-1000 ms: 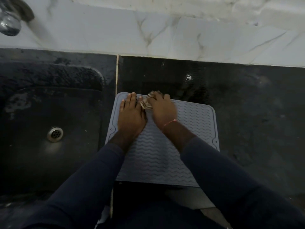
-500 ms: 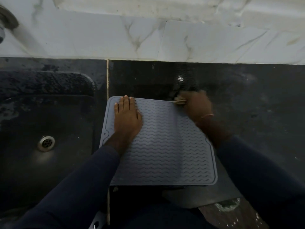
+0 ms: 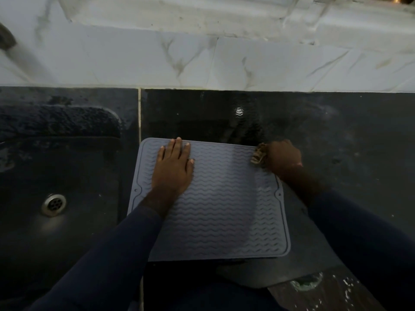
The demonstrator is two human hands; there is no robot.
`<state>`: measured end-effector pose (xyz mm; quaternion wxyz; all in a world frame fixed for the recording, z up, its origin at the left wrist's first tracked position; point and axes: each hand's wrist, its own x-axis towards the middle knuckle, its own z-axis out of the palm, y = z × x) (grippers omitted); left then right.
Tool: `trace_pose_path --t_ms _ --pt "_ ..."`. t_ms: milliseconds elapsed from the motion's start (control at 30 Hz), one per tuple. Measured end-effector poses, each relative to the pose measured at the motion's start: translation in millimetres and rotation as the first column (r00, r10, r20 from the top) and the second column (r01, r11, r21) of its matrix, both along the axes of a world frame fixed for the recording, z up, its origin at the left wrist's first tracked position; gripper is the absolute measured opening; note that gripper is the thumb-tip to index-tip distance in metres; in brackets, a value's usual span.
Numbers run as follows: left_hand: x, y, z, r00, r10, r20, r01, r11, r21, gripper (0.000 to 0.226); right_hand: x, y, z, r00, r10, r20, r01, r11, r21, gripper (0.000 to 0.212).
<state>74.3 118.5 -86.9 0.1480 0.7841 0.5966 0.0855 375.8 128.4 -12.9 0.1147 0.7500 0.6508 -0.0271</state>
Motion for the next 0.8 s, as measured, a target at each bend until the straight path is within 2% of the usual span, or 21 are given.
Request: trace_pose_path --t_ms 67,167,233,300,400,500,633,700,767,800 --pt "0.4 -0.3 -0.1 1.0 -0.01 -0.004 0.01 1.0 -0.003 0.056 -28.0 13.1 13.0 0.998 -0.026 -0.051 0.028 0.999 0.037 0.024" --pt "1.4 0.1 0.1 1.0 -0.009 -0.007 0.009 1.0 -0.008 0.054 -101.4 15.9 11.8 0.943 0.252 -0.22 -0.229 0.966 0.124 0.027" --pt "1.0 -1.0 -0.9 1.0 -0.008 -0.015 0.008 1.0 0.007 0.055 -142.8 5.8 -4.1 0.889 0.405 -0.216 -0.393 0.914 0.098 0.031" --pt "-0.3 -1.0 -1.9 1.0 -0.005 -0.007 0.005 1.0 0.021 0.054 -142.6 -0.1 -15.3 0.877 0.451 -0.168 -0.443 0.893 0.084 0.032" --pt "-1.8 0.6 -2.1 1.0 -0.001 0.012 0.001 1.0 0.013 0.054 -70.1 -2.7 -19.7 0.947 0.28 -0.154 -0.274 0.96 0.063 0.03" --pt "0.6 -1.0 -2.1 1.0 -0.005 0.004 0.005 1.0 0.023 0.054 7.8 -15.4 -6.2 0.998 0.053 -0.039 -0.051 0.998 0.039 0.024" --pt "0.3 -0.2 -1.2 1.0 0.003 -0.013 -0.003 1.0 0.015 0.055 15.1 -2.1 19.3 0.993 -0.115 -0.008 0.115 0.993 0.017 0.026" --pt "4.1 -2.3 2.9 1.0 0.001 -0.003 -0.001 0.999 0.034 0.055 -13.6 3.1 20.7 0.988 -0.087 -0.125 0.099 0.991 0.088 0.027" --pt "13.7 -9.6 8.0 0.999 -0.012 0.051 0.01 0.999 0.037 0.059 -59.0 -1.6 9.0 0.956 0.091 -0.278 -0.052 0.988 0.144 0.03" --pt "19.7 -14.8 7.8 0.998 -0.036 0.052 0.034 0.999 0.032 0.062 -83.3 -7.8 1.6 0.934 0.199 -0.296 -0.166 0.977 0.133 0.032"
